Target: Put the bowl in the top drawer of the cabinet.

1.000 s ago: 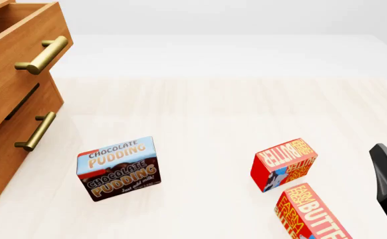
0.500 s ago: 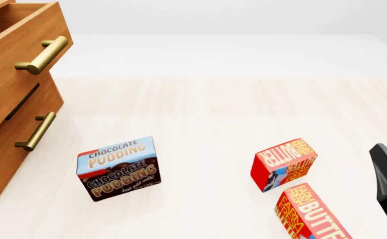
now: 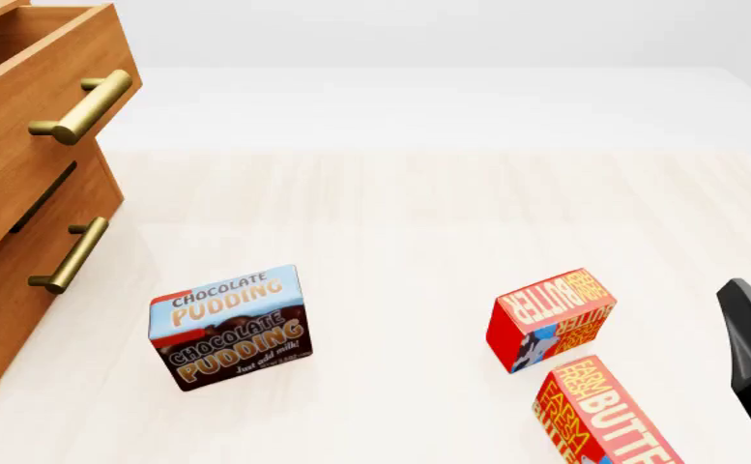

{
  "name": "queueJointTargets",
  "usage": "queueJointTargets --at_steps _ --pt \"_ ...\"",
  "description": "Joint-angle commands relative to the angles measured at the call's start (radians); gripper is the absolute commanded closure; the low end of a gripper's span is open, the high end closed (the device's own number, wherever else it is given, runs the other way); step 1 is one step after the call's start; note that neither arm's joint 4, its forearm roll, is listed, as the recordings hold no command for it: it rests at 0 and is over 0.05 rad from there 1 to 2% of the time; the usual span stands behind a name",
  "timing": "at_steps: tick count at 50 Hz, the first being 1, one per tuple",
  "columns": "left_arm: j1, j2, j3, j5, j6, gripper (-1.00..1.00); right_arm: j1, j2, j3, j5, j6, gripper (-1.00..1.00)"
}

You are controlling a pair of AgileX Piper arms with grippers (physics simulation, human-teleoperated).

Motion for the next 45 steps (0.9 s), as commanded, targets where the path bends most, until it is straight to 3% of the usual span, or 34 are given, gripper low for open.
queueJointTargets --at_steps 1,5,6,45 --pt "-0.015 -0.014 0.031 -0.021 -0.017 1.00 0.000 0.000 0.000 0.001 0.000 -1.00" --pt "-0.013 -0.010 0.023 -0.024 -0.014 1.00 0.000 0.001 0.000 0.002 -0.001 -1.00" --pt "-0.026 -0.017 0.032 -0.024 -0.014 -1.00 0.000 0.001 0.000 0.002 -0.001 -1.00" --pt "-0.011 -0.076 -0.019 0.070 0.087 -1.00 0.002 0.000 0.000 -0.001 0.002 -1.00"
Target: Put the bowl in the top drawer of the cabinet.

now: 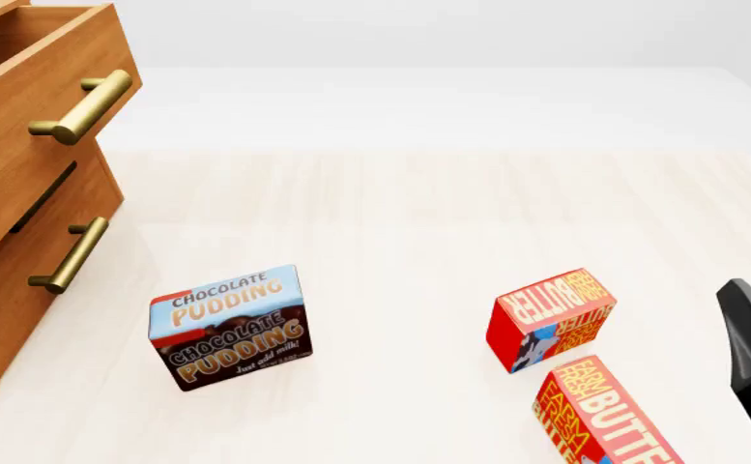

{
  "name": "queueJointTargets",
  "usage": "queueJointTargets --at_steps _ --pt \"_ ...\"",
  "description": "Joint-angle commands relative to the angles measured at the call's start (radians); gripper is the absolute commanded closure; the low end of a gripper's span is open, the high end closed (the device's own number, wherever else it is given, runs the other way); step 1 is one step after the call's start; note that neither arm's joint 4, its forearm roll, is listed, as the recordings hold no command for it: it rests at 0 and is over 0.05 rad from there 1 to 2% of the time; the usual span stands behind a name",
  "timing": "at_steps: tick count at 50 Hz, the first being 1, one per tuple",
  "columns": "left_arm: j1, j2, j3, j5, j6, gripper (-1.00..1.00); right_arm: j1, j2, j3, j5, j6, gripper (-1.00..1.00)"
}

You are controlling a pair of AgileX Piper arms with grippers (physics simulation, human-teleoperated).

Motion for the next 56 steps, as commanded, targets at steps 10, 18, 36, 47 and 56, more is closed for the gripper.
queueJointTargets --at_steps 10,18,36,47,56 --pt "-0.038 -0.091 -0.022 0.072 0.048 -1.00 0.002 -0.001 0.000 -0.002 0.000 -1.00" --pt "-0.091 -0.145 -0.013 0.092 0.045 -1.00 0.004 -0.001 0.000 -0.004 0.002 -1.00" --pt "-0.187 -0.220 -0.015 0.142 0.047 -1.00 0.009 -0.002 0.000 -0.009 0.002 -1.00" --pt "-0.281 -0.272 0.015 0.159 0.031 -1.00 0.012 -0.002 0.000 -0.010 0.001 -1.00" --pt "-0.334 -0.292 0.071 0.126 0.019 -1.00 0.009 -0.002 0.000 -0.011 0.003 -1.00"
